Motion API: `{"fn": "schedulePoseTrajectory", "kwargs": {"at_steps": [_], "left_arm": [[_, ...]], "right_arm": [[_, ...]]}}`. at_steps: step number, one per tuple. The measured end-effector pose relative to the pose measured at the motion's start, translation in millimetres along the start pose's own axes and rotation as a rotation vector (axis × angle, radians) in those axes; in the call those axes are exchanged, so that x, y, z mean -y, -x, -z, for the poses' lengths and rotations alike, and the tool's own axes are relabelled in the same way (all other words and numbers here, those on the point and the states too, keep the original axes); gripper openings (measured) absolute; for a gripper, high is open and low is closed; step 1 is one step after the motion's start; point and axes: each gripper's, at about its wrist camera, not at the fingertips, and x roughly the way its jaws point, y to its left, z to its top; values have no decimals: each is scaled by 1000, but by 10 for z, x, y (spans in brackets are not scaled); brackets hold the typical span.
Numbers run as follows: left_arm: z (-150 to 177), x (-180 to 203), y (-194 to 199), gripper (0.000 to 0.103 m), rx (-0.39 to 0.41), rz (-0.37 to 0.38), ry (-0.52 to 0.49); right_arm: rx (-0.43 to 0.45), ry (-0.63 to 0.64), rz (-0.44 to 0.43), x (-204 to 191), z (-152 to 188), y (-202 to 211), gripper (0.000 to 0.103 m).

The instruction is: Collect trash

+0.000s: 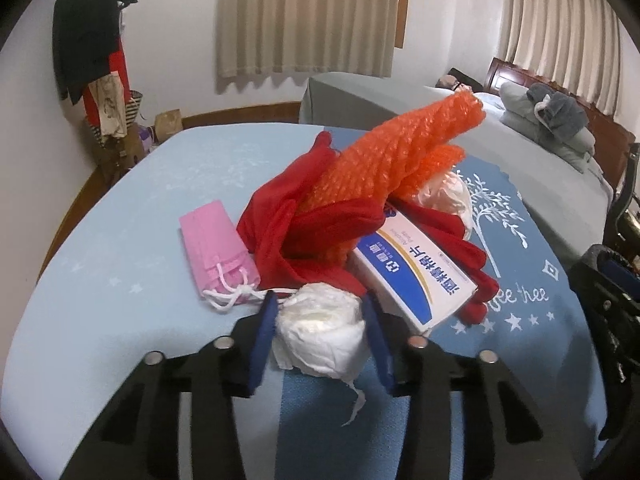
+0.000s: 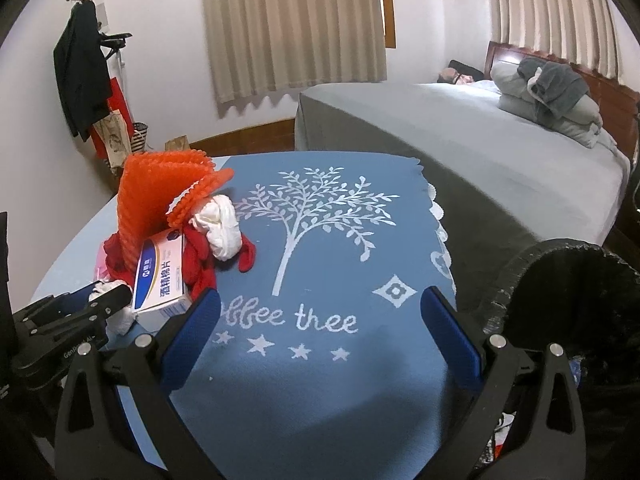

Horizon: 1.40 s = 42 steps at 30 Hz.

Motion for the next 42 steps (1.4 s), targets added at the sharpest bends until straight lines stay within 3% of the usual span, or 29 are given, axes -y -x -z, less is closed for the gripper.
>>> {"fn": "schedulePoseTrajectory", "kwargs": {"at_steps": [4,16,18,24,42], "left_arm": [[0,-35,91,33,8,7,5],[11,-354,283,33,54,-65,23],[20,-408,282,33,55,-72,22],[5,-479,285,33,62,-75,30],[0,-558,275,33,67,-65,43]], "right_arm": [[4,10,-22,-75,-26,0,97],[-12,72,-172,-575,-49,-94,96],[-26,94,-202,-679,-37,-129,83],[-72,131,-251,-868,-18,-233,67],[-180,162,-250,-1140,8,-554,67]]}}
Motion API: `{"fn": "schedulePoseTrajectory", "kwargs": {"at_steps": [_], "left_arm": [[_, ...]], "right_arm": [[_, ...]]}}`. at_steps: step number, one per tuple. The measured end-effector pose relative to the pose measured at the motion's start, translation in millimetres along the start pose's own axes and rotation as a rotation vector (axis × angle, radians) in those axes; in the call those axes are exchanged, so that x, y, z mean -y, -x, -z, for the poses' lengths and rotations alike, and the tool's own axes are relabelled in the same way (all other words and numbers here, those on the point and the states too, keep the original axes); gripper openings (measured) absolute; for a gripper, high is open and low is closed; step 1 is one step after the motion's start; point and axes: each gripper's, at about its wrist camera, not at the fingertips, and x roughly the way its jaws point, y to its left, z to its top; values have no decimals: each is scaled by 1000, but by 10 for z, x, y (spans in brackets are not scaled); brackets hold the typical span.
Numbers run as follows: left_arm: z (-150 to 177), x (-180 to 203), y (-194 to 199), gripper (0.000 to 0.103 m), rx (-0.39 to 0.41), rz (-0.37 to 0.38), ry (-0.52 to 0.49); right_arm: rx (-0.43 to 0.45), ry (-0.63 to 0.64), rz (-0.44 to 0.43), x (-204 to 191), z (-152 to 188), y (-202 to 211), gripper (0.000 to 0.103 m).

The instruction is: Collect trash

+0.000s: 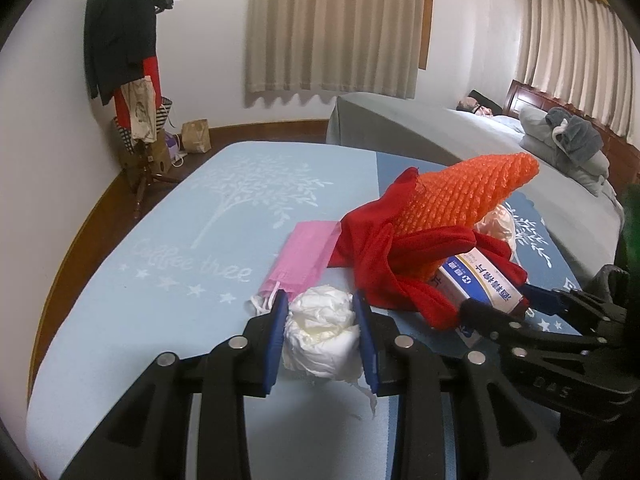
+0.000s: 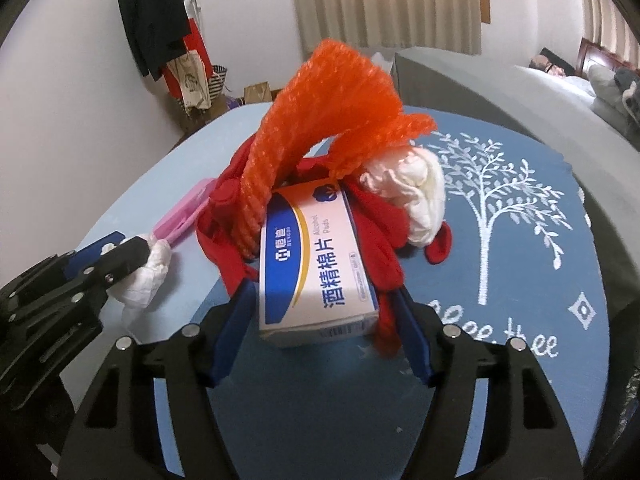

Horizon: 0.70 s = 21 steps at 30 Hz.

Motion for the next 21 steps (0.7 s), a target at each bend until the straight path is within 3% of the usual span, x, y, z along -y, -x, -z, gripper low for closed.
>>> {"fn": "schedulePoseTrajectory", "kwargs": {"at_steps": [5,14,21], "left_arm": [[0,-6,6,33,0,0,0],[34,100,75,33,4,21,-15],[90,314,95,33,-8,59,-46]], "right_arm": [[-2,9,-7,-28,-17,-18,58],[35,8,-22,58,125,309,57],[32,-3,19,284,356,554,58]]}}
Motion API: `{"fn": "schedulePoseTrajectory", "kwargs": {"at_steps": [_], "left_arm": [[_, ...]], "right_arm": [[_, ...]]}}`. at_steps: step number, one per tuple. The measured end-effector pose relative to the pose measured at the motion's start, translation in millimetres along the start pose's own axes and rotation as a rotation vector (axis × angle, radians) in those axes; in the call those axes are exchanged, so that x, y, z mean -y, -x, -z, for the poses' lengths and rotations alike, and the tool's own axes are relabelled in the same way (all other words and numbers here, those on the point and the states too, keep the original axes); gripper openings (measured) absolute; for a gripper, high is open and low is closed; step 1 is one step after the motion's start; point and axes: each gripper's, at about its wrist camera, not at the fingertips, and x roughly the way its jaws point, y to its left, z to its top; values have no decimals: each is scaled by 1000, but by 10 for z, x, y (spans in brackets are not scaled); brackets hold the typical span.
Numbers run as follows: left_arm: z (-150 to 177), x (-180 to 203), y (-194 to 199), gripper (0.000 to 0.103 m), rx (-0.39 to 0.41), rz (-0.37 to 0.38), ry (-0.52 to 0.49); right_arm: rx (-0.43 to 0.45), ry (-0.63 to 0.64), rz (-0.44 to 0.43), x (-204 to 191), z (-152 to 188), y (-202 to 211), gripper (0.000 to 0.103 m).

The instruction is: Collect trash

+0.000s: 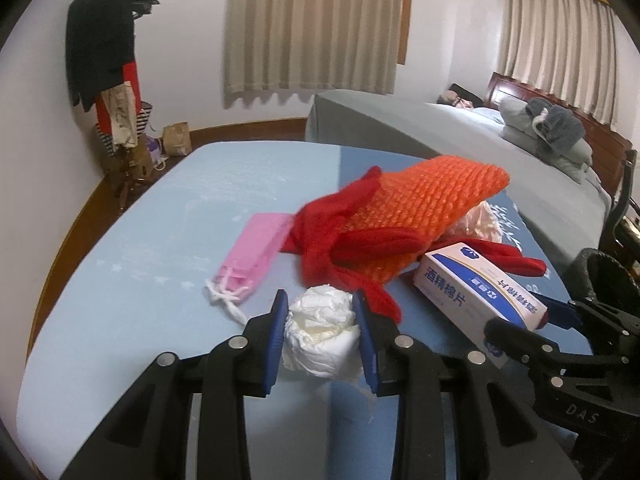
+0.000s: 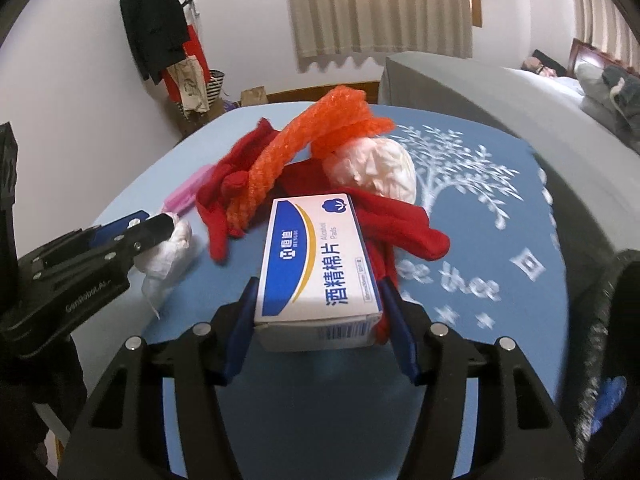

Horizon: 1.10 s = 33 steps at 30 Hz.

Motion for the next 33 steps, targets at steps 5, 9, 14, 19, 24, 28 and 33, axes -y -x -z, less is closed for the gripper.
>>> {"fn": "schedulePoseTrajectory", "kwargs": {"at_steps": [5,9,14,19,24,28,33], "left_arm": [[1,81,-17,33,-2,6,-18],[-16,21,-3,33,3,-10,-18],[-10,-57,22,33,7,-32,1],[6,-77,-1,33,6,-30,6],[3,-117,0,33,7,-29,11],[4,-131,8,33,6,-31,15],[7,-150,8,33,4,-35,28]], "right_arm": [[-3,-22,2,85,41,-1,61],[-12,-29,-16,84,19,-53,62],[49,-32,-19,66,-25,70,71],[45,-46,-38,87,-72,38,71],[23,-34,-54,10,-122,-94,67],[0,-38,-56,-39,-169,-231,67],[-20,-55,-58,-17,-184,-303,67]]}}
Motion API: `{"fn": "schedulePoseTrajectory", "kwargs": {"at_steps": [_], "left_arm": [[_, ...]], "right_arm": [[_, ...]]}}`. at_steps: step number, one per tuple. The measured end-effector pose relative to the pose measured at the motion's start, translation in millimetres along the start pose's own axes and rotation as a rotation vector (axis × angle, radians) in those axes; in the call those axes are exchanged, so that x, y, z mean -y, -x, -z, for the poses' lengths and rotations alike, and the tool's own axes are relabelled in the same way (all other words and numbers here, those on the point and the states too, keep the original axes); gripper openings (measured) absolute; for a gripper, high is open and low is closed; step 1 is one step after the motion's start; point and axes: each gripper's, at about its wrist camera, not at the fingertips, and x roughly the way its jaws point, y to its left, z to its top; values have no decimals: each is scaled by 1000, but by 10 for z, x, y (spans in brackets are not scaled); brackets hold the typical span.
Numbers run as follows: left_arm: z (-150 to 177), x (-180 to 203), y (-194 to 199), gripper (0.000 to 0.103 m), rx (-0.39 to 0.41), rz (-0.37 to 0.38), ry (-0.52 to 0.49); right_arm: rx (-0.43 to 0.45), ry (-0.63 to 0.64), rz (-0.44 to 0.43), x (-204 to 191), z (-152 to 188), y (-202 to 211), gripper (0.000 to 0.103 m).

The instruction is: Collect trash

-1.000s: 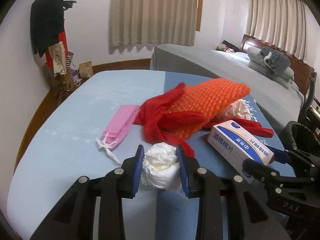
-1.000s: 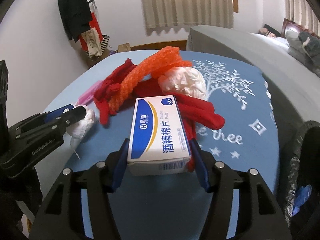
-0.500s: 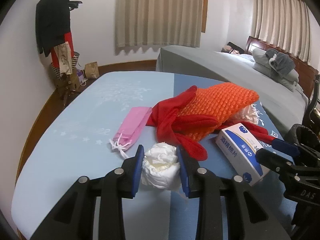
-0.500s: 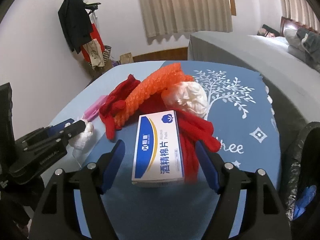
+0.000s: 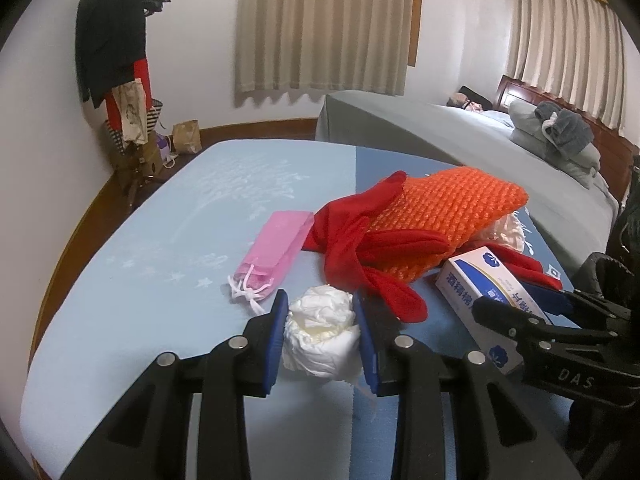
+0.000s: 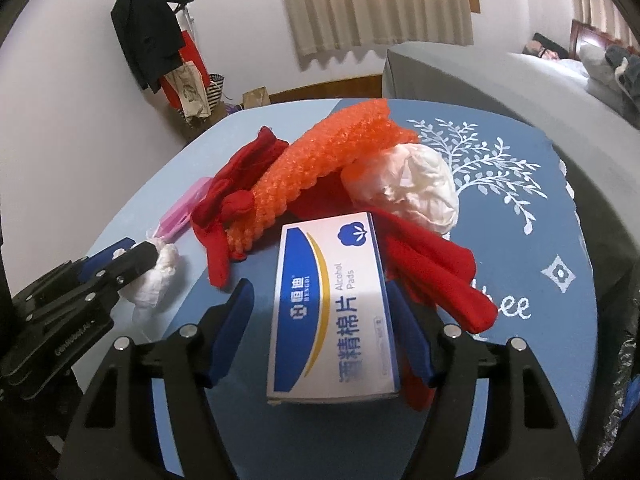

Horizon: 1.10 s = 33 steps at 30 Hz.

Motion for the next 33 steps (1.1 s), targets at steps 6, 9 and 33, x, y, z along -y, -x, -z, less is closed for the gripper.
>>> {"fn": "schedulePoseTrajectory", "kwargs": {"at_steps": [6,9,33], "left_arm": [[-2,-5,-1,33,3,-2,-5],[-20,-11,4,33,10,-3,-6],[-254,875,377,33,102,175,-97]], "right_arm": [[-8,11,-7,1,-9,15,55],[26,26,-19,-14,-17,154,55],[184,-102,115,698,113,1247,55]]}}
